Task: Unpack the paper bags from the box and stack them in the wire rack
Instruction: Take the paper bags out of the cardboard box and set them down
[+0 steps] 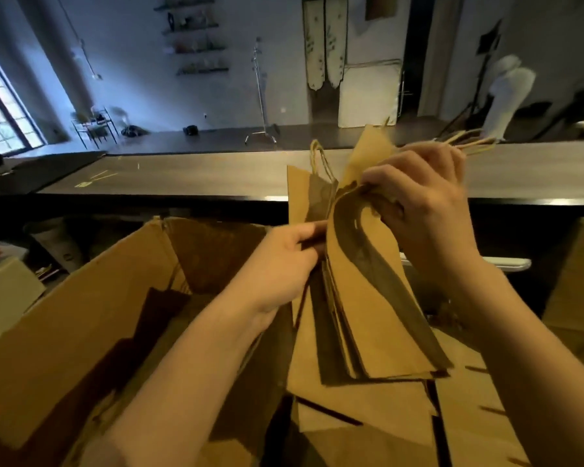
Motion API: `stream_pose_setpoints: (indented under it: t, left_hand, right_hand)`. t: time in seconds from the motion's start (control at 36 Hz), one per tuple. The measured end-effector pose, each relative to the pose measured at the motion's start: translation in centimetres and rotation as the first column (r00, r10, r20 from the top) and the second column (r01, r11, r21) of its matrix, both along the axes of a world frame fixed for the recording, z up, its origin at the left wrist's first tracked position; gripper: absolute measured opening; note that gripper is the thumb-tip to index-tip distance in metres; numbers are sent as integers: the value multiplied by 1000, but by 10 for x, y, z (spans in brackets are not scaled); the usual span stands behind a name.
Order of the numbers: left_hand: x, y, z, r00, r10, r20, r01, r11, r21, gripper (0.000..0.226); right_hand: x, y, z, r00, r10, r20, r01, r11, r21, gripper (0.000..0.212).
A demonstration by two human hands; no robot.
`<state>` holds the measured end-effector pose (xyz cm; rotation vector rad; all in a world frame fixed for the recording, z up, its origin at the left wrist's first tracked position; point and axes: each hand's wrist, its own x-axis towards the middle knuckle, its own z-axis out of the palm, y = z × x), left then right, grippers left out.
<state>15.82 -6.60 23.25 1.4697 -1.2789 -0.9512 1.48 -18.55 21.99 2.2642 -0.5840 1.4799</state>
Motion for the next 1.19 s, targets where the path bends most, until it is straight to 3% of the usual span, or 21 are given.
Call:
stream_pose_setpoints:
  t: [0.22, 0.33, 0.53, 0.58, 0.67, 0.81, 0.92, 1.03, 1.08, 1.11, 1.19]
  left_hand:
    - [-61, -9, -78, 914, 90, -395, 49, 944, 327, 31]
    - [-88, -7, -99, 845, 176, -505, 49, 915, 401, 38]
    - [-103, -2, -133, 861, 254, -441, 55, 815, 576, 33]
    - [-105, 1, -147, 896, 222, -385, 48, 812, 582, 21]
    - [-110, 7, -159, 929, 222, -297, -13, 820, 572, 22]
    - [-110, 16, -177, 937, 291, -192, -135, 812, 568, 22]
    - [-107, 16, -188, 880, 444, -167, -265, 752, 603, 20]
    - [-107, 15, -193, 866, 485, -118, -351, 759, 549, 28]
    - [-110, 15, -190, 873, 477, -99, -373, 786, 494, 6]
    - [-111, 14, -190, 876, 475, -81, -390, 798, 460, 12]
    - [-116, 11, -189, 893, 447, -49, -388, 822, 416, 17]
  right_hand:
    - [-54, 0, -43, 921, -19, -390, 97, 978, 183, 24]
    - [-68, 3, -65, 863, -22, -505, 172, 952, 253, 33]
    - [-74, 10, -107, 829, 32, -558, 198, 917, 347, 36]
    - [-74, 14, -122, 819, 59, -570, 201, 902, 382, 38]
    - [-78, 20, -146, 820, 94, -564, 210, 869, 449, 42]
    - [-90, 37, -186, 852, 60, -519, 296, 763, 574, 87]
    - [-105, 55, -206, 934, 10, -357, 293, 548, 783, 96]
    - [-117, 79, -213, 986, -164, -41, 51, 55, 997, 98]
    - [-126, 89, -213, 954, -287, 89, -151, -203, 967, 90]
    - [-130, 94, -212, 932, -328, 155, -262, -315, 912, 80]
    - [-142, 111, -217, 890, -377, 255, -430, -512, 744, 54]
